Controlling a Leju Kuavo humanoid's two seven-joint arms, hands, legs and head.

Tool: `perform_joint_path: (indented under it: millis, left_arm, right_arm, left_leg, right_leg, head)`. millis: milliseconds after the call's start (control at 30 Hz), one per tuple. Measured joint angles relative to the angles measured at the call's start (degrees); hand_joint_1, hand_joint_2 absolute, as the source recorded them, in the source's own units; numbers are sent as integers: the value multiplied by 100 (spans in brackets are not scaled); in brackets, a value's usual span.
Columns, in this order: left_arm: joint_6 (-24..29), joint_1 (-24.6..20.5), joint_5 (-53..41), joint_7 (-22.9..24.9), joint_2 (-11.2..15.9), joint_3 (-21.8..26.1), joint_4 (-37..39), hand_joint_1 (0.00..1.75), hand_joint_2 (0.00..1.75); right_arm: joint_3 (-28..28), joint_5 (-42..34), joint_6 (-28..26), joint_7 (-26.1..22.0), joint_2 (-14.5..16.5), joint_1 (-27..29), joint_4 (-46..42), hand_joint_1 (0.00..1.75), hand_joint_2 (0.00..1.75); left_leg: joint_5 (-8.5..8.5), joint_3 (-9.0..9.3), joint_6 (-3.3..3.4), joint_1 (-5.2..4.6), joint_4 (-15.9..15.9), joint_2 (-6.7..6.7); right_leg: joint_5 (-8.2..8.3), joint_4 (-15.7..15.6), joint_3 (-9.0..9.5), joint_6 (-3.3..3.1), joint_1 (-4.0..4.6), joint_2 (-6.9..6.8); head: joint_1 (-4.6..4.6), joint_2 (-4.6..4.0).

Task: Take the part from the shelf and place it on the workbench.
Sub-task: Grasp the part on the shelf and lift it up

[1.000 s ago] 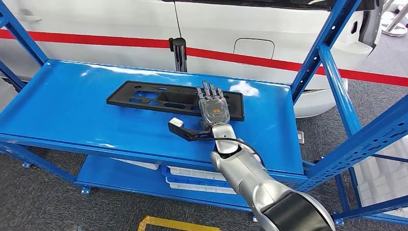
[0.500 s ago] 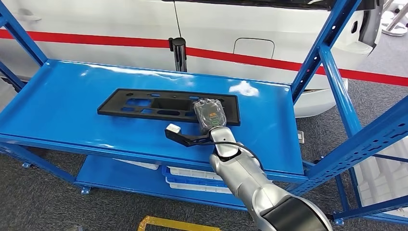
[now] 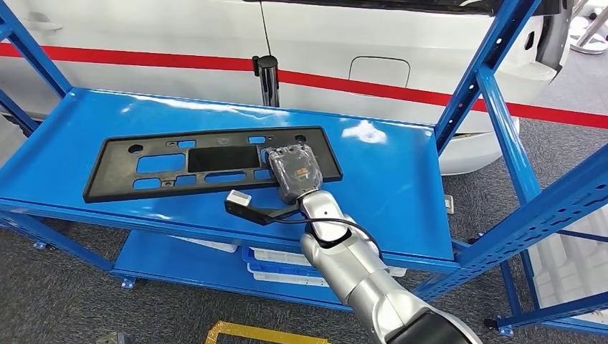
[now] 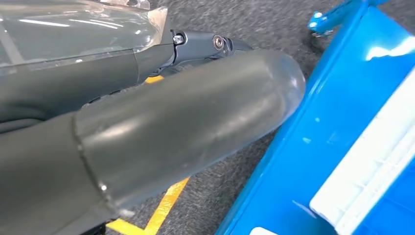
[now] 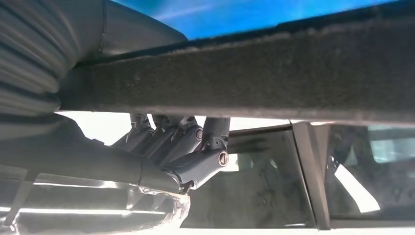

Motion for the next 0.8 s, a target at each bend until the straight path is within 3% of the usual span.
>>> perform_joint_path:
  millis: [167, 300, 567, 800]
  left_arm:
    - [68, -8, -33, -180, -14, -21, -25, 0, 0]
    - [190, 0, -131, -217, -43, -80, -68, 0, 175]
    - [381, 62, -282, -225, -102, -390, -136, 0, 175]
    - [-14, 69, -132, -46, -120, -449, -76, 0, 175]
  right_arm:
    - [65, -403, 86, -140, -136, 232, -1074, 175, 175]
    - [103, -406, 231, -161, -343, 442, -2412, 175, 175]
    - [163, -534, 239, -263, -854, 788, -4320, 175, 175]
    - [222, -2748, 335, -787, -1021, 920, -4837, 175, 175]
  left_leg:
    - [0, -5, 0, 0, 0, 1]
    - [0, -8, 0, -2, 1, -1]
    - [-2, -10, 3, -5, 0, 0]
    - [-2, -8, 3, -3, 0, -1]
  right_leg:
    - [0, 0, -5, 0, 0, 0]
    - [0, 0, -8, 0, 0, 0]
    - [0, -1, -8, 1, -1, 0]
    - [0, -1, -8, 0, -1, 0]
  head:
    - [1, -1]
    - [-1, -1]
    - [-1, 0]
    - [0, -1]
